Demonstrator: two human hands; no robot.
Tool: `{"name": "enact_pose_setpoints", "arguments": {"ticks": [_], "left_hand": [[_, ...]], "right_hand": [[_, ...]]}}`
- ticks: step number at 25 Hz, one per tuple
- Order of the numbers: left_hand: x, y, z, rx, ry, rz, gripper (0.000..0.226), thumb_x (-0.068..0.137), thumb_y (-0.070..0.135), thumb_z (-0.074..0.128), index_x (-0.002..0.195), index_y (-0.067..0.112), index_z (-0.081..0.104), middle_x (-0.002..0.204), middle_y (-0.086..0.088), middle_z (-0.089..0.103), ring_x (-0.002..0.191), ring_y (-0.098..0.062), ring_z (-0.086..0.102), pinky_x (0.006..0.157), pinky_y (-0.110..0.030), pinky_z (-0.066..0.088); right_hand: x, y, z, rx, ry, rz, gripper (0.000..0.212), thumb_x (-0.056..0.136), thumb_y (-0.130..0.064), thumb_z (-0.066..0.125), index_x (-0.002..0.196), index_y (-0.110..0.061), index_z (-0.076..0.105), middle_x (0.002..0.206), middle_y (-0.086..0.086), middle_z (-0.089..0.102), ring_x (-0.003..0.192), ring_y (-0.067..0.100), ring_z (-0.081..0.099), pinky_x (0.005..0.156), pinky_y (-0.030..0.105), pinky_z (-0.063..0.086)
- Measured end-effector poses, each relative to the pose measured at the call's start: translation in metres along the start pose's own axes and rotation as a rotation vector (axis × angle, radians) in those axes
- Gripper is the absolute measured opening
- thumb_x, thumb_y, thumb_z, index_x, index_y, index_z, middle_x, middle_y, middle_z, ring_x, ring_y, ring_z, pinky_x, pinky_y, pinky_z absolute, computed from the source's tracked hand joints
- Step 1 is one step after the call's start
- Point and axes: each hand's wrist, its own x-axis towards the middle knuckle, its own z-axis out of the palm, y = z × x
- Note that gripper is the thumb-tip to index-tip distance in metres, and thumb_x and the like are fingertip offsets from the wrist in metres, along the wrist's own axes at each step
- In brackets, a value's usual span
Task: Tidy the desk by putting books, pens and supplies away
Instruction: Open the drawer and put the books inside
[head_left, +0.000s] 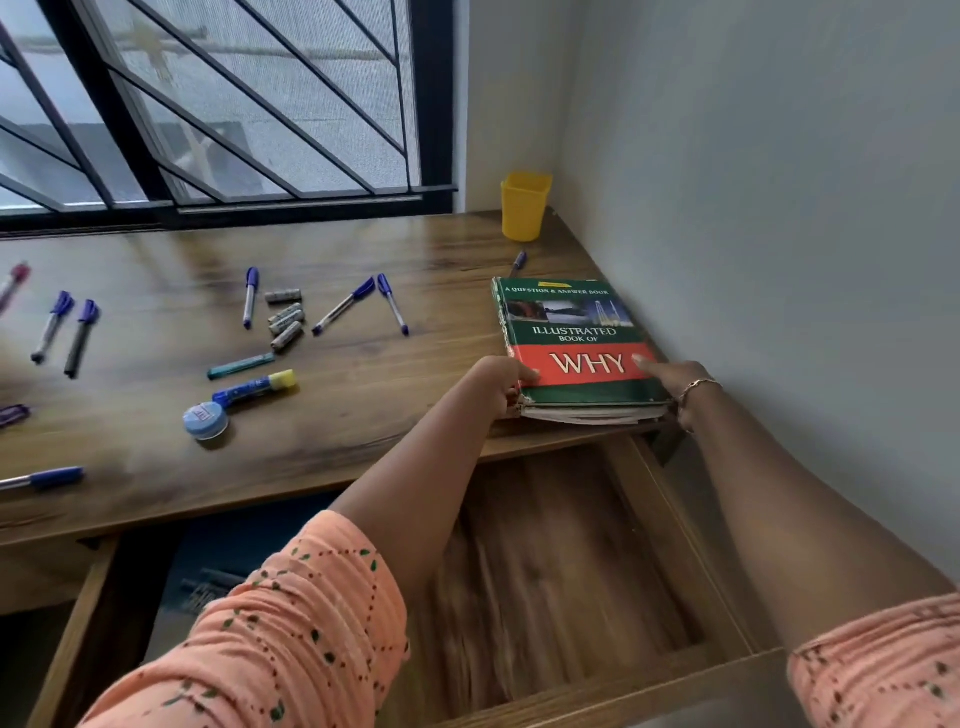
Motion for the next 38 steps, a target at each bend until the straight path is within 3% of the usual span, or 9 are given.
{"name": "enact_pose_setpoints", "arguments": {"ticks": [3,6,9,11,20,25,31,34,38], "left_hand": [[0.003,-0.001,-0.004,-0.087,-0.045,-0.020,0.010,0.084,-0.004,0.060,0.087,0.001,0.052,0.096,-0.013,0.060,0.074,-0.024,0.059,0.067,-0.035,0.053],[-0.003,0.000,-0.012,-0.108,-0.083,0.014,0.010,0.085,-0.006,0.057,0.092,0.000,0.053,0.083,-0.011,0.058,0.067,-0.023,0.060,0.059,-0.032,0.054],[-0.019,0.004,-0.014,-0.153,-0.136,0.045,0.008,0.084,-0.007,0.054,0.085,0.001,0.054,0.080,-0.011,0.060,0.061,-0.022,0.064,0.058,-0.033,0.056],[-0.032,0.004,-0.014,-0.156,-0.154,0.058,0.009,0.084,-0.006,0.054,0.082,0.002,0.053,0.079,-0.011,0.061,0.062,-0.022,0.064,0.065,-0.034,0.055],[-0.114,-0.028,-0.020,-0.248,-0.131,0.079,0.006,0.083,-0.005,0.056,0.083,-0.001,0.051,0.076,-0.016,0.063,0.046,-0.026,0.065,0.049,-0.035,0.056],[-0.155,-0.042,-0.032,-0.271,-0.108,0.108,0.010,0.079,-0.003,0.060,0.087,0.000,0.054,0.081,-0.015,0.065,0.055,-0.027,0.067,0.057,-0.038,0.057],[-0.203,-0.068,-0.053,-0.235,-0.091,0.119,0.005,0.082,-0.002,0.058,0.080,0.000,0.054,0.053,-0.012,0.064,0.040,-0.021,0.063,0.040,-0.028,0.054],[-0.227,-0.090,-0.072,-0.211,-0.086,0.113,0.007,0.082,-0.001,0.058,0.077,0.001,0.054,0.051,-0.010,0.063,0.039,-0.019,0.062,0.041,-0.027,0.054],[-0.261,-0.122,-0.098,-0.189,-0.076,0.098,0.007,0.085,-0.001,0.055,0.078,0.001,0.053,0.053,-0.011,0.063,0.039,-0.019,0.062,0.042,-0.027,0.054]], "right_hand": [[-0.004,-0.002,-0.002,-0.013,-0.073,0.065,0.065,0.073,-0.035,0.075,0.124,-0.004,0.050,0.119,0.012,0.056,0.089,0.025,0.053,0.057,0.028,0.041],[-0.010,-0.002,-0.004,0.045,-0.109,0.086,0.057,0.072,-0.029,0.076,0.118,-0.004,0.054,0.109,0.012,0.060,0.091,0.026,0.056,0.058,0.030,0.049],[-0.019,-0.004,-0.013,0.194,-0.208,0.118,0.043,0.073,-0.026,0.074,0.107,-0.006,0.059,0.080,0.009,0.069,0.068,0.023,0.066,0.053,0.032,0.057],[-0.026,-0.002,-0.019,0.260,-0.284,0.143,0.039,0.068,-0.026,0.076,0.098,-0.006,0.060,0.066,0.008,0.072,0.058,0.021,0.068,0.060,0.035,0.057],[-0.094,0.007,-0.040,0.270,-0.466,0.106,0.023,0.081,-0.021,0.064,0.094,-0.003,0.058,0.064,0.010,0.072,0.052,0.020,0.068,0.047,0.027,0.057],[-0.151,0.001,-0.046,0.282,-0.498,0.027,0.015,0.087,-0.019,0.058,0.088,-0.004,0.056,0.055,0.008,0.069,0.044,0.017,0.065,0.037,0.022,0.051],[-0.212,0.013,-0.044,0.292,-0.555,0.003,0.016,0.089,-0.018,0.054,0.087,-0.002,0.056,0.060,0.010,0.071,0.049,0.019,0.068,0.041,0.025,0.054],[-0.240,0.026,-0.033,0.265,-0.542,-0.012,0.016,0.091,-0.016,0.051,0.087,-0.001,0.056,0.056,0.009,0.070,0.045,0.017,0.066,0.037,0.023,0.051],[-0.271,0.051,-0.017,0.244,-0.585,0.063,0.021,0.091,-0.019,0.051,0.095,0.001,0.057,0.060,0.010,0.071,0.048,0.018,0.067,0.045,0.025,0.056]]}}
